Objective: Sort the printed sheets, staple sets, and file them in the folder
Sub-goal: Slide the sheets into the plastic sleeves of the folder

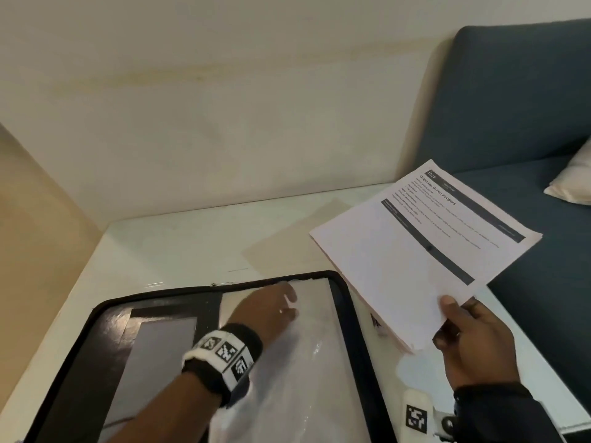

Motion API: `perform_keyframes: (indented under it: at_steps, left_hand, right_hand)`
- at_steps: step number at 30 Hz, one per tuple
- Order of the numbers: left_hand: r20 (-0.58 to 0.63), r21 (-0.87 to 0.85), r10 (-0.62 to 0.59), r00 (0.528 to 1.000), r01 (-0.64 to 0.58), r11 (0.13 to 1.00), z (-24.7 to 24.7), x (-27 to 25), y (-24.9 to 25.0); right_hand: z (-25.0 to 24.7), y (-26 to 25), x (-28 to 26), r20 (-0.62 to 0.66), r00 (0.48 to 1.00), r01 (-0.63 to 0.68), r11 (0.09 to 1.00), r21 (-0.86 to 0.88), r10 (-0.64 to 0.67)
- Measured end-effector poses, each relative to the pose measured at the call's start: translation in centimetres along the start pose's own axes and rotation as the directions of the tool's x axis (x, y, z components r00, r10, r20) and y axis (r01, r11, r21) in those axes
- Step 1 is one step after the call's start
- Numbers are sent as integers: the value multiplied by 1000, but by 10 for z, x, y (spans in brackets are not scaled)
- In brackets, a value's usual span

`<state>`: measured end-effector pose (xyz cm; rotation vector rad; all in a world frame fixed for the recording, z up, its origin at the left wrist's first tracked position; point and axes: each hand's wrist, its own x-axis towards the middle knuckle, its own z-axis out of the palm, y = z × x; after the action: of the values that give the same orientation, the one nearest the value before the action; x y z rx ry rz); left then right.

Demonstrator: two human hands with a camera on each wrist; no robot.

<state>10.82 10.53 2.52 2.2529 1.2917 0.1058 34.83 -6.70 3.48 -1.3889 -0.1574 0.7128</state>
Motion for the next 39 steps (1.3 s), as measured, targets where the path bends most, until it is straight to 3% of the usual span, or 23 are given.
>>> perform_keyframes:
  at_steps: [6,9,14,19,27,33,39]
  left_hand:
    - [13,-309,31,999,-26,951,43,-31,20]
    - [-11,-395,16,1000,-19,919,50,-33,20]
    - [-200,-297,-21,980,-40,954,43,-31,18]
    - [-156,-282,-17,988,-28,959,40,-29,19]
    - [-264,-382,-13,965,-92,920,34,-29,21]
    - [-308,-433,-135,942,-12,901,29,-26,19]
    - [-319,-79,30,947,-58,995,24,-2,13]
  right_hand:
    - [38,-1,-11,190,979,-83,995,56,71]
    - [75,-13,-6,275,961,-12,1000,-8,14]
    - [150,-32,13,427,902,149,974,-172,-63]
    - [195,-20,35,491,871,220,895,-388,-1]
    - [200,4,56,524,847,280,757,-590,95]
    - [195,17,75,526,851,421,588,-691,9]
    - [194,19,72,527,850,396,669,-628,-8]
